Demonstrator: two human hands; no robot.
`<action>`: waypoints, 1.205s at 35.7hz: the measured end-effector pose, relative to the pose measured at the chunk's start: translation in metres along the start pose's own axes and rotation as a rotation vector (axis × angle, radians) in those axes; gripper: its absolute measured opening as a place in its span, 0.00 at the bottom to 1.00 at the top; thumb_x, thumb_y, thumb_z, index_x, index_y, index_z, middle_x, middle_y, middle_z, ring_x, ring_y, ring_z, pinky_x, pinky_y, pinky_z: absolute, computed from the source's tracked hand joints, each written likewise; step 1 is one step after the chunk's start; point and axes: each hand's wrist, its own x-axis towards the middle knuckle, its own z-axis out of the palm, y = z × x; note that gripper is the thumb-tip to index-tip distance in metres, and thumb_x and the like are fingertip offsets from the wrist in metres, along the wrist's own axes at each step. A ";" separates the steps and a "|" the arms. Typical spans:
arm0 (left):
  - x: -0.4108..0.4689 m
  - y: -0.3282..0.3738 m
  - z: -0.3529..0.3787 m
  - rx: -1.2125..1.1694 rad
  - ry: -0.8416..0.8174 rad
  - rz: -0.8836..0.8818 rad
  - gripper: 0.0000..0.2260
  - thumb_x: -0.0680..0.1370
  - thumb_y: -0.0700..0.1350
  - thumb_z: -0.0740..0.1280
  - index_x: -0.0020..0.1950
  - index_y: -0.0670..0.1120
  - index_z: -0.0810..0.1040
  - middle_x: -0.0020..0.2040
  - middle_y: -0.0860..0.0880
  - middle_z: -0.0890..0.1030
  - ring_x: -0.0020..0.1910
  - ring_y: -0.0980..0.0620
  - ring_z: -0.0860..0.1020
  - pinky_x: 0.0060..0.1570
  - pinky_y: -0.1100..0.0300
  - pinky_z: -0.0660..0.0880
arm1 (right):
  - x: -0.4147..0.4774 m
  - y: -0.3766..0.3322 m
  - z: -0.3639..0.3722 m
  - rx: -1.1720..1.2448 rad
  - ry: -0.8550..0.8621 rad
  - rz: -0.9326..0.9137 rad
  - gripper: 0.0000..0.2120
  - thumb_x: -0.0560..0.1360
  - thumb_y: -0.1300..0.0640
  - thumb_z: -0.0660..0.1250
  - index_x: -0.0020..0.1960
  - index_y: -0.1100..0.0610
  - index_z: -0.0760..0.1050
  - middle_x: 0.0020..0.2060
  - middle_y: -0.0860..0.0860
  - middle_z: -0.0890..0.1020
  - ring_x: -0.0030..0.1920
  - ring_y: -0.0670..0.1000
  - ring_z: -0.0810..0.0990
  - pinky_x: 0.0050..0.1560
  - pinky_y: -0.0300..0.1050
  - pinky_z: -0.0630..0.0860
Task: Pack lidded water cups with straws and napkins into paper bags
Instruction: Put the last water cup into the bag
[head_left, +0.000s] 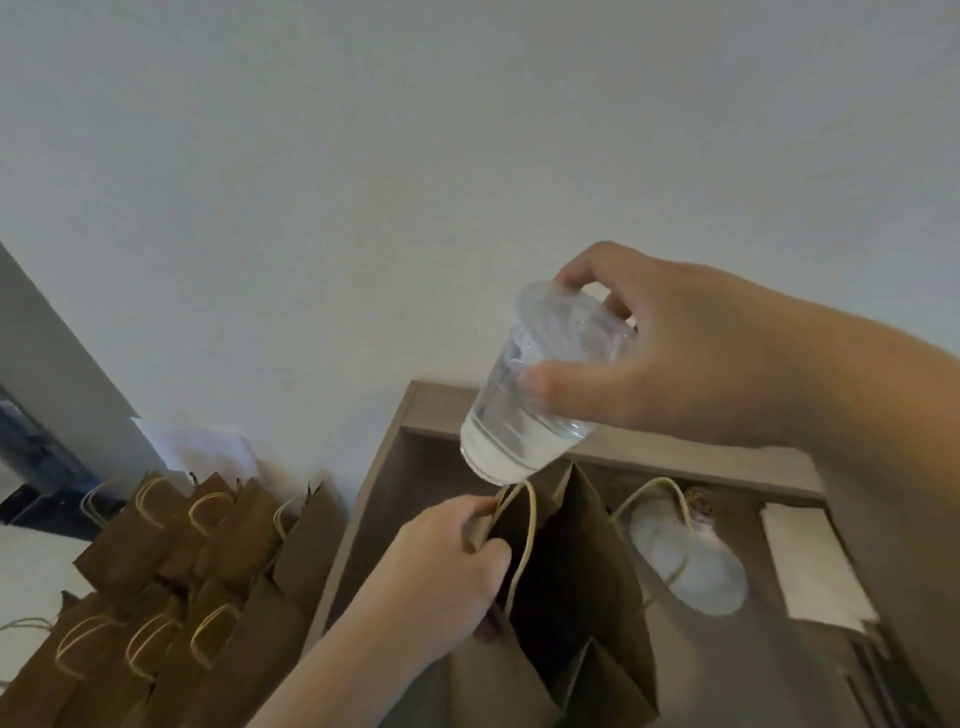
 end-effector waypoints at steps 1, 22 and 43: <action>0.001 0.006 0.006 -0.001 -0.009 0.011 0.12 0.80 0.49 0.65 0.57 0.67 0.77 0.46 0.54 0.85 0.33 0.55 0.86 0.30 0.64 0.80 | -0.015 0.007 -0.006 -0.012 0.012 0.023 0.40 0.54 0.18 0.63 0.64 0.30 0.64 0.52 0.35 0.77 0.48 0.40 0.80 0.45 0.47 0.76; 0.006 0.042 0.089 0.100 -0.156 -0.007 0.13 0.83 0.43 0.61 0.64 0.56 0.78 0.38 0.44 0.87 0.31 0.46 0.86 0.35 0.55 0.81 | -0.125 0.123 0.030 -0.055 -0.081 0.231 0.44 0.62 0.24 0.68 0.72 0.32 0.55 0.67 0.35 0.66 0.62 0.45 0.75 0.63 0.49 0.79; -0.008 0.046 0.093 0.230 -0.248 0.032 0.14 0.85 0.45 0.63 0.71 0.54 0.73 0.49 0.49 0.87 0.35 0.50 0.87 0.43 0.53 0.86 | -0.116 0.140 0.050 -0.480 -0.478 0.020 0.46 0.66 0.27 0.73 0.76 0.41 0.57 0.61 0.43 0.71 0.54 0.47 0.76 0.53 0.47 0.82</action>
